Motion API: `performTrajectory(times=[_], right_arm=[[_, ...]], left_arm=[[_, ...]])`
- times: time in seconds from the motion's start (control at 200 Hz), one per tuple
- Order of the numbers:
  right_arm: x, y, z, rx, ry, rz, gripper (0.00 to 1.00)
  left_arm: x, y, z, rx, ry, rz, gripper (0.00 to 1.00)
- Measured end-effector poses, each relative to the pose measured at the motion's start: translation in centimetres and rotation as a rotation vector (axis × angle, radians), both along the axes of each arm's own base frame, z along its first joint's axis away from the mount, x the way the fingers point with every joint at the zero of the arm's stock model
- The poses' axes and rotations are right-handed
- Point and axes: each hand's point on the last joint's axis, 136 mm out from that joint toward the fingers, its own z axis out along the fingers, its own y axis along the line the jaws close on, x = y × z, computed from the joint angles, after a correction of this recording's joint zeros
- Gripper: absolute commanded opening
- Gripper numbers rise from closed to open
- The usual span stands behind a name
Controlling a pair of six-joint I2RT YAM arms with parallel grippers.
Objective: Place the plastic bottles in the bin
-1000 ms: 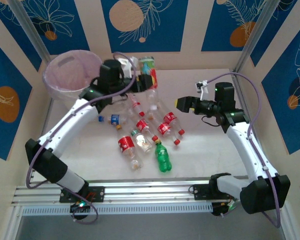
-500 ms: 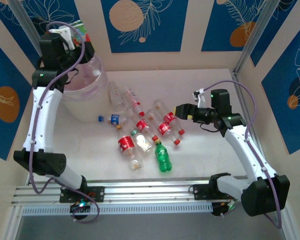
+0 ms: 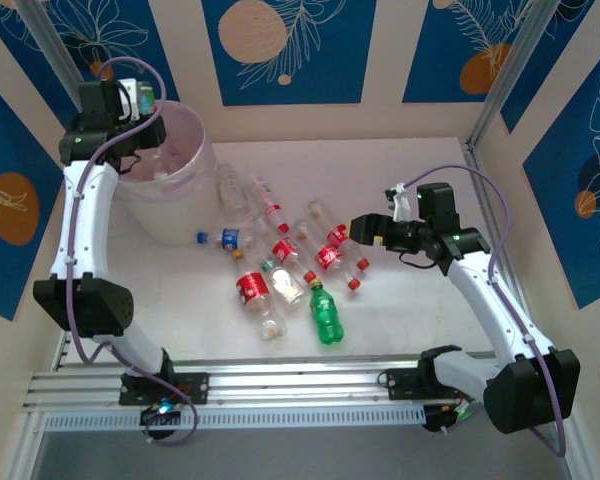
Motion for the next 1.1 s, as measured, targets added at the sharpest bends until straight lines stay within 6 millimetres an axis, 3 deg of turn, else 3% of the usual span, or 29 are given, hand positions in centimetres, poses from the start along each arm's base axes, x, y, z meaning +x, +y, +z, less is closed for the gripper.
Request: performTrajectory(times=[0.25, 0.695, 0.83, 1.1], right_arm=[[-0.1, -0.5, -1.1, -0.031, 0.018, -0.020, 0.89], [0.0, -1.0, -1.5, -0.065, 0.020, -0.038, 0.89], [0.0, -1.2, -1.4, -0.073, 0.013, -0.048, 0.89], [0.0, -1.3, -1.5, -0.081, 0.013, -0.055, 0.90]], left_arm=[[-0.7, -0.2, -5.6, -0.004, 0.143, -0.017, 0.44], [1.3, -0.9, -13.7, -0.038, 0.315, -0.070, 0.51], [1.6, -1.0, -15.0, -0.043, 0.341, -0.077, 0.60], [1.6, -1.2, -15.0, -0.046, 0.341, -0.101, 0.83]])
